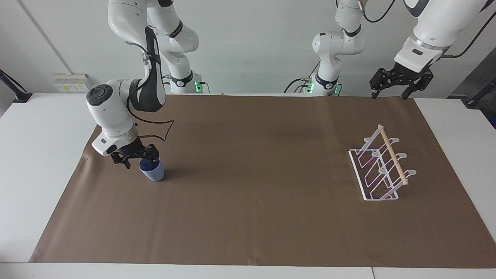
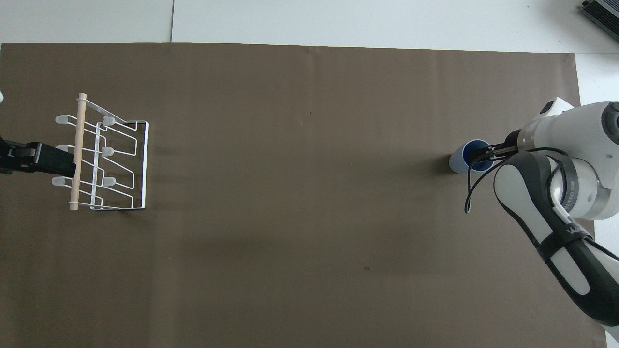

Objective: Hang cup on cup holder
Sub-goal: 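Reach the right gripper down to the rim of the blue cup, then close the right gripper on the blue cup's rim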

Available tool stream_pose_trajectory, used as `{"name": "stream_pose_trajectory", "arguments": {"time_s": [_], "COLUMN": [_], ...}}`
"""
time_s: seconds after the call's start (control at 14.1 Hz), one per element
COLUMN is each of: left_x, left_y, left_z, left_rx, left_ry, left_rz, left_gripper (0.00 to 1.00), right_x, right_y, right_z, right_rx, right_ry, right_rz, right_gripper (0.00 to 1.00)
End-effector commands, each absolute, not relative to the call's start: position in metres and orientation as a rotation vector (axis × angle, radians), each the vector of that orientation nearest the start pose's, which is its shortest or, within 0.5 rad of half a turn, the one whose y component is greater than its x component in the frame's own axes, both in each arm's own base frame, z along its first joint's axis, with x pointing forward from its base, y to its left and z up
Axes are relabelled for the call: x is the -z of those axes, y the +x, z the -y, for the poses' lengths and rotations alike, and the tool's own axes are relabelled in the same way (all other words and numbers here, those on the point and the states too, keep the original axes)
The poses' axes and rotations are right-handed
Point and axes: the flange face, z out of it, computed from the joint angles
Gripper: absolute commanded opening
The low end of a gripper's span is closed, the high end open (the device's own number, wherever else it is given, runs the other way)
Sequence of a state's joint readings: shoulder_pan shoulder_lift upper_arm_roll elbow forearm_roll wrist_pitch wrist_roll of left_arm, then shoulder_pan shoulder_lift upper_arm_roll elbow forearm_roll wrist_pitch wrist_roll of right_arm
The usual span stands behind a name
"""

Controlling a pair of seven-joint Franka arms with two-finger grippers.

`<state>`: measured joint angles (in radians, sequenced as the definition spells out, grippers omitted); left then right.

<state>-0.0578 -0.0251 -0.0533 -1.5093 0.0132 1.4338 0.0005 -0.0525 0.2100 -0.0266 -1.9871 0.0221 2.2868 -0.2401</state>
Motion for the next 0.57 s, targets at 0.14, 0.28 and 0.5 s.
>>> {"name": "stream_pose_trajectory", "arguments": {"time_s": [0.14,0.28,0.5], "left_x": [-0.6562,-0.6554,-0.6554], "left_y": [0.5214,0.5215,0.5214], "left_z": [0.0573,0.0549,0.0557], "left_rx": [-0.083,-0.087,-0.087], "left_ry": [-3.12,-3.12,-3.12], "left_rz": [-0.161,-0.154,-0.156], "left_gripper": [1.0,1.0,1.0], "right_x": [-0.3704,-0.368,-0.3676], "right_y": [0.5984,0.5957,0.5955], "right_z": [0.0593,0.0576,0.0554], "right_rx": [0.168,0.154,0.15], "right_ry": [-3.112,-3.095,-3.084], "right_rz": [0.281,0.257,0.245], "right_gripper": [1.0,0.77,0.0]}}
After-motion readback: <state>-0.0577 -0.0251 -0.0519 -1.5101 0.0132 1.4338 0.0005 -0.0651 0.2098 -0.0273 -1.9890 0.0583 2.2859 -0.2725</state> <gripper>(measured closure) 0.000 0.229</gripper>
